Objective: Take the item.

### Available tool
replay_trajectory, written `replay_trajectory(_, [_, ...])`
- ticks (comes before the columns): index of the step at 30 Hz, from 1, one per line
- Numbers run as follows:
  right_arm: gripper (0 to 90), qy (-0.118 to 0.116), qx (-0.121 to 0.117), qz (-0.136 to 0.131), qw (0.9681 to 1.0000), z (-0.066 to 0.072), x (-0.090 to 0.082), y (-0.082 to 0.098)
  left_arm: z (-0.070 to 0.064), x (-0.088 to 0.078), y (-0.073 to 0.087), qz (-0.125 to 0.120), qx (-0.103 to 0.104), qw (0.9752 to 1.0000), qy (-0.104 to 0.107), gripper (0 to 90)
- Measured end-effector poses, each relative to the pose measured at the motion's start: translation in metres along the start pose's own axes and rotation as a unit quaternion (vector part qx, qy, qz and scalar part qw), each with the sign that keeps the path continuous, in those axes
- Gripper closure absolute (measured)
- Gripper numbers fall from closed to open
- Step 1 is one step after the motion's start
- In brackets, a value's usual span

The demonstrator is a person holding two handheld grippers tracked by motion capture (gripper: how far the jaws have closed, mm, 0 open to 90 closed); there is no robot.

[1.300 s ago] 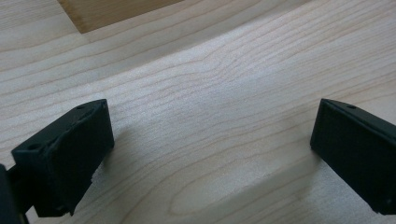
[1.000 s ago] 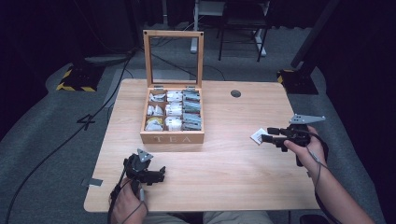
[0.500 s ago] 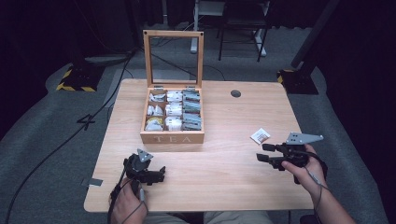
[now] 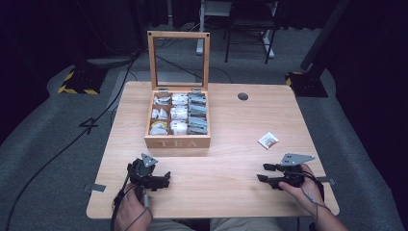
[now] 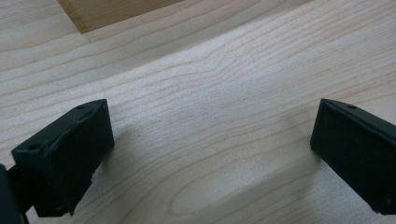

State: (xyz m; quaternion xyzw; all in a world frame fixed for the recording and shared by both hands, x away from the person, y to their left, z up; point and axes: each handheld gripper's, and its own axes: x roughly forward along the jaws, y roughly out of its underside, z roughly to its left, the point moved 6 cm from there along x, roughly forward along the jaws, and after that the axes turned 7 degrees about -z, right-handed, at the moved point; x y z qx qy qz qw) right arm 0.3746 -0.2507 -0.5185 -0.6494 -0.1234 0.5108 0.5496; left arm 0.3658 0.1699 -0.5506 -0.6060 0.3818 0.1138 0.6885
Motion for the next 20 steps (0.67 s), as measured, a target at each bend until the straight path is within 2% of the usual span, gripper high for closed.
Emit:
replay_trajectory(7, [38.3,0.005,-0.011,0.014,0.9998,0.002,0.012,0.009,0.000,0.000,0.000,0.000,0.000,1.0000,0.000,0.0])
replay_trajectory(9, [33.6,0.015,-0.021,0.023,0.9994,0.003,0.015,0.010,0.000,0.000,0.000,0.000,0.000,1.0000,0.000,0.0])
replay_trajectory(12, [29.0,0.019,-0.027,0.036,0.9988,0.003,0.018,0.013,0.000,0.000,0.000,0.000,0.000,1.0000,0.000,0.0])
replay_trajectory(14, [20.1,0.026,-0.042,0.036,0.9982,0.002,0.021,0.015,0.000,0.000,0.000,0.000,0.001,1.0000,0.000,0.0])
replay_trajectory(15, [12.4,0.033,-0.054,0.034,0.9974,0.003,0.025,0.017,0.000,0.000,0.000,0.000,0.001,1.0000,0.000,0.0])
replay_trajectory(20, [10.0,0.036,-0.052,0.037,0.9973,0.002,0.028,0.016,0.000,0.000,0.000,0.000,0.001,1.0000,0.000,0.0])
